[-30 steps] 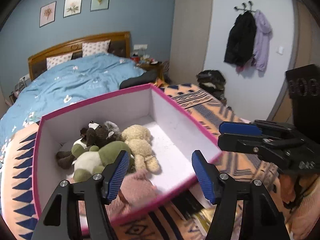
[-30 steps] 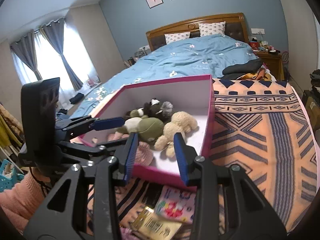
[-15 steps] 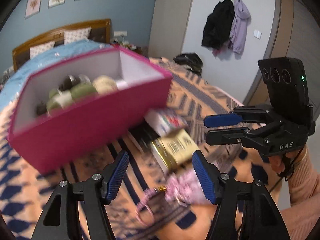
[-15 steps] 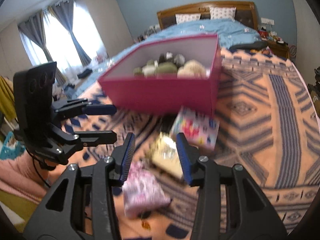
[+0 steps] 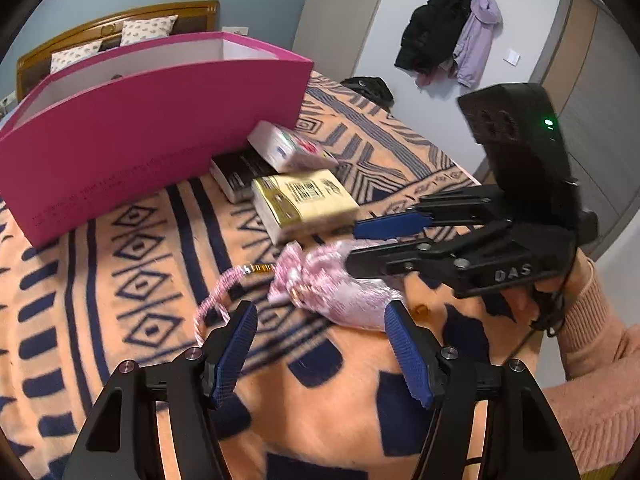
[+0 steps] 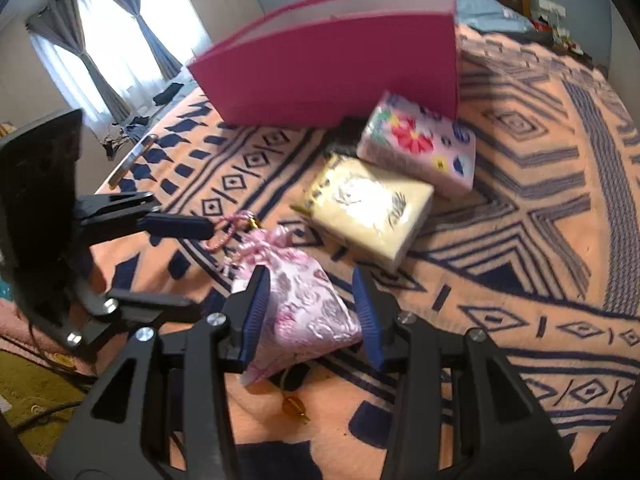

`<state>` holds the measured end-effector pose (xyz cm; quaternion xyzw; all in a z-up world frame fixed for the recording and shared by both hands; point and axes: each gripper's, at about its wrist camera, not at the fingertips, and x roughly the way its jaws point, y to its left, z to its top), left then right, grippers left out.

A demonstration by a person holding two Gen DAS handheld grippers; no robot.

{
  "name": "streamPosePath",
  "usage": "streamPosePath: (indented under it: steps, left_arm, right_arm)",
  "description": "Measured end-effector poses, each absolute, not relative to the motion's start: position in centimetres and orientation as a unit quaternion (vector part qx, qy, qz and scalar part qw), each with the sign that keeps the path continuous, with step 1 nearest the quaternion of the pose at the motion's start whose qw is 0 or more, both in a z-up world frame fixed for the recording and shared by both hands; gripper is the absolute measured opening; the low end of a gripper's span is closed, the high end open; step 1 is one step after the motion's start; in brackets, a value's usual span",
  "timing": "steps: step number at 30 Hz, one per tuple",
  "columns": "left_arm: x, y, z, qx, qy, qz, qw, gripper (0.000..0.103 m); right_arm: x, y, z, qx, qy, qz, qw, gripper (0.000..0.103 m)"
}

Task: Organize objects
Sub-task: 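Move the open left gripper down to the pink drawstring pouch, then close the left gripper on the pink pouch and lift it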

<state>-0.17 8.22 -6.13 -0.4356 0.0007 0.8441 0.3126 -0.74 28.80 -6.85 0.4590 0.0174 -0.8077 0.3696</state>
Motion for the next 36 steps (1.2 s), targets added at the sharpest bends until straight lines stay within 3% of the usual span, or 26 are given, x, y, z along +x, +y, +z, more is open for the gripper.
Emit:
streamPosePath:
  steps: [13, 25, 31, 36]
  left_arm:
    - [0.5, 5.9, -6.9, -0.453, -0.016, 0.836, 0.31, 0.068]
    - [0.8, 7.4, -8.0, -0.466, -0.025, 0.811, 0.353, 0.068]
    - [0.6, 7.5, -7.9, -0.468, -0.038, 0.807, 0.36, 0.064]
    - [0.7, 7.4, -7.1, -0.459, -0.048, 0.811, 0.36, 0.06]
  right_arm:
    - [0.6, 27.6, -8.1, 0.493, -0.06, -0.763, 0.414, 0.04]
    - [-0.2, 25.1, -7.5, 0.486, 0.008, -0.76, 0.432, 0.04]
    - [-0.2, 25.1, -7.4, 0.48, 0.011, -0.76, 0.438, 0.02]
    - [0.4, 25.8, -6.1, 0.452, -0.005, -0.776, 0.441, 0.018]
